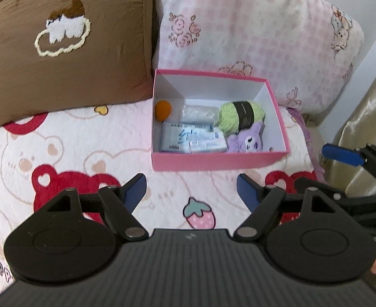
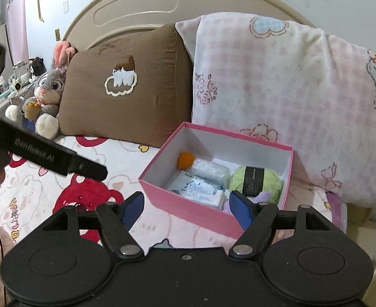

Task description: Organize objects

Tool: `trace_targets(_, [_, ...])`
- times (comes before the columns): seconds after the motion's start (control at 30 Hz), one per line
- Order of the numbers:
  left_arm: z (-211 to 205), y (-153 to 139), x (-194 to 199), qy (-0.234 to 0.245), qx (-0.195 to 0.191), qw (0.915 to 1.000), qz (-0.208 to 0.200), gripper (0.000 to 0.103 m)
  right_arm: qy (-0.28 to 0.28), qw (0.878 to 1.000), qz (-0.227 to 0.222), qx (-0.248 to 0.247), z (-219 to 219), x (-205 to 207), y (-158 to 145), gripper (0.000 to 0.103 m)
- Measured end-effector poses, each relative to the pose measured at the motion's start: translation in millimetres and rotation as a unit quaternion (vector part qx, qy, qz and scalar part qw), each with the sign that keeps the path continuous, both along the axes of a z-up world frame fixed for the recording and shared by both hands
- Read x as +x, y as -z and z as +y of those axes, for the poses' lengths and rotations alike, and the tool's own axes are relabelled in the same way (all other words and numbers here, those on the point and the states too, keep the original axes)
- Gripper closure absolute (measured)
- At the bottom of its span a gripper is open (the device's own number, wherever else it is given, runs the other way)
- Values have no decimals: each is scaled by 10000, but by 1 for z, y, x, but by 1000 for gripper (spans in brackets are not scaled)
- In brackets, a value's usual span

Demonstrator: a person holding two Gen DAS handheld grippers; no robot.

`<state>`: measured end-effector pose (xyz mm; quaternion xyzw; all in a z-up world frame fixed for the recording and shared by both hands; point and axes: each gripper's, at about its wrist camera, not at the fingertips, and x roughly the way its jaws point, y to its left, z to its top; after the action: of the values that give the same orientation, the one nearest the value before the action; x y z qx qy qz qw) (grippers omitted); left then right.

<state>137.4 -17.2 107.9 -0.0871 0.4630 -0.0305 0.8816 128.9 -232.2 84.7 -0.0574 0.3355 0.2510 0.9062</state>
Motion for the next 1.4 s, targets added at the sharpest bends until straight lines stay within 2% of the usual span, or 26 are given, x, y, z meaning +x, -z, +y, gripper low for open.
trace_targets(0.17, [-5, 11, -23, 9, 48, 10000, 76, 25, 159, 9996, 24, 212, -7, -15, 4, 25])
trace_targets(0.43, [-14, 32, -41, -105, 194, 9997, 77, 20, 351, 9989, 10, 299, -20, -33, 16, 16])
trace_targets(0.77, [-26, 62, -36, -141, 154, 9994, 271, 20, 504, 9987, -99, -29, -23, -36, 38, 9])
trace_targets(1.03, [-34, 87, -30, -260, 349, 9981, 440, 17, 787, 9967, 17, -188, -27, -30, 54, 4])
trace_targets(1.1, [-35, 90, -30, -260, 366, 9979, 477, 15, 776, 9966, 45, -271, -26, -31, 58, 4])
trace_targets(1.2, [-36, 89, -32, -280, 342, 9982, 404, 6, 760, 9964, 128, -345, -24, -32, 64, 4])
trace_targets(1.4, [-42, 88, -31, -283, 614, 9965, 482, 6, 950, 9943, 324, -371, -25, -32, 70, 4])
